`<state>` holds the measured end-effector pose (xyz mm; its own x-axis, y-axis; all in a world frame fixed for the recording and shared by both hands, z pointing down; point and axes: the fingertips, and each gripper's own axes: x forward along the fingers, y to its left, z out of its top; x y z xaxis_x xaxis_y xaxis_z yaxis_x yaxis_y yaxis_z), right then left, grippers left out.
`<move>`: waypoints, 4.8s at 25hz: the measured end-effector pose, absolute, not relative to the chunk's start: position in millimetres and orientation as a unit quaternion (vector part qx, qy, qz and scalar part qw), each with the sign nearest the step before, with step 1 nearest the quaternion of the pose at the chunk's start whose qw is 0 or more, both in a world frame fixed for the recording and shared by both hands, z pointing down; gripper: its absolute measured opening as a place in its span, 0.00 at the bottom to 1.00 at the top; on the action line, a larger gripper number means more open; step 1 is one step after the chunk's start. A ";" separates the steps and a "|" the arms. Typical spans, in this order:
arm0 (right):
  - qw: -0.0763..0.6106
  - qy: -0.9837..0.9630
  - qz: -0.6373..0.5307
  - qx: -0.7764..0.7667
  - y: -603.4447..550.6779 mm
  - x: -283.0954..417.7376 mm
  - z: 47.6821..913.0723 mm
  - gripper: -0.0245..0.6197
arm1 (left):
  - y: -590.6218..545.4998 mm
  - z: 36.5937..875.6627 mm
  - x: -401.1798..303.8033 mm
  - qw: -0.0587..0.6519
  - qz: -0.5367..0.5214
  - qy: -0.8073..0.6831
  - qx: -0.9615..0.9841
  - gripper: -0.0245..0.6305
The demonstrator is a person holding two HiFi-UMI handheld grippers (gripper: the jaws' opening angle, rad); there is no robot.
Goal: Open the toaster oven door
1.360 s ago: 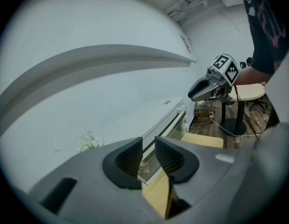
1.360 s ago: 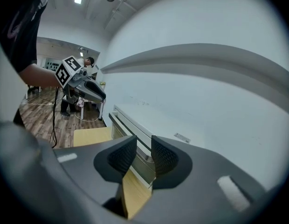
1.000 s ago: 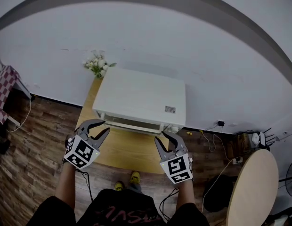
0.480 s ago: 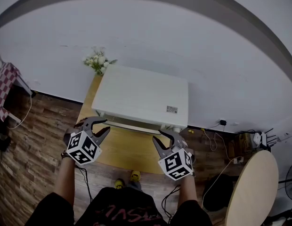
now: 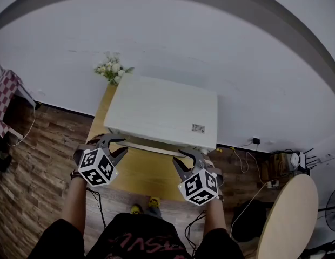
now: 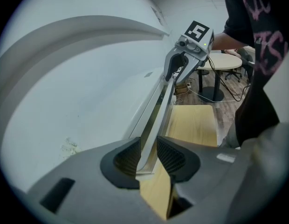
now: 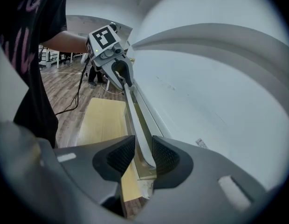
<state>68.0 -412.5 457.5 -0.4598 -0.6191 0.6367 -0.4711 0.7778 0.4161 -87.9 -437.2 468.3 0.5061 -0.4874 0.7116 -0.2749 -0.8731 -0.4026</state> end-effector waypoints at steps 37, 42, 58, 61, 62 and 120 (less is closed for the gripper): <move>0.478 -0.830 -0.113 0.263 -414.2 60.8 484.1 0.24 | -435.5 488.6 -78.4 0.123 -0.485 0.165 -0.850 0.23; 0.478 -0.829 -0.117 0.264 -409.9 60.2 485.6 0.24 | -431.1 490.2 -79.3 0.126 -0.487 0.164 -0.849 0.23; 0.488 -0.819 -0.130 0.273 -391.2 57.9 493.5 0.23 | -411.7 497.0 -82.1 0.143 -0.482 0.164 -0.849 0.22; 0.492 -0.815 -0.133 0.276 -386.9 56.8 494.0 0.23 | -407.0 497.3 -83.7 0.158 -0.488 0.159 -0.844 0.21; 0.494 -0.814 -0.134 0.275 -385.3 56.4 494.6 0.23 | -405.3 497.8 -84.1 0.162 -0.490 0.156 -0.842 0.21; 0.551 -0.746 -0.231 0.294 -291.3 44.6 574.9 0.18 | -310.3 576.3 -100.5 0.236 -0.523 0.207 -0.792 0.18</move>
<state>44.6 -291.3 574.9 -0.2193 -0.6935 0.6863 -0.1836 0.7202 0.6691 -100.5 -310.3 576.3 0.3676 -0.5745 0.7313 -0.0805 -0.8031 -0.5904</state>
